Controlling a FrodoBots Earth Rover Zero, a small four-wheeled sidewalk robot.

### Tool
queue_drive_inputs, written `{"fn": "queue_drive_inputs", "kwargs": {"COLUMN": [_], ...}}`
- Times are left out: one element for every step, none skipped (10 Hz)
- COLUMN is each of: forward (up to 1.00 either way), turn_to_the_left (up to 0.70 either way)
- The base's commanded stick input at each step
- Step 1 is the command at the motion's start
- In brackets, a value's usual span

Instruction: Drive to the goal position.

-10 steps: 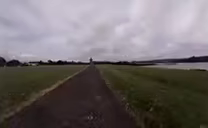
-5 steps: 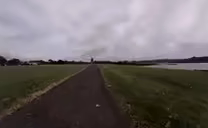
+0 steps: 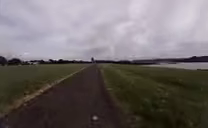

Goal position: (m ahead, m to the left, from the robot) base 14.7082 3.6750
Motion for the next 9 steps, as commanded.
{"fn": "queue_drive_inputs", "kwargs": {"forward": [0.7,0.7,0.7,0.7,0.7,0.7,0.7,0.7,0.7], "turn_to_the_left": [0.06,0.11,0.14,0.14,0.14,0.14,0.14,0.14,0.14]}}
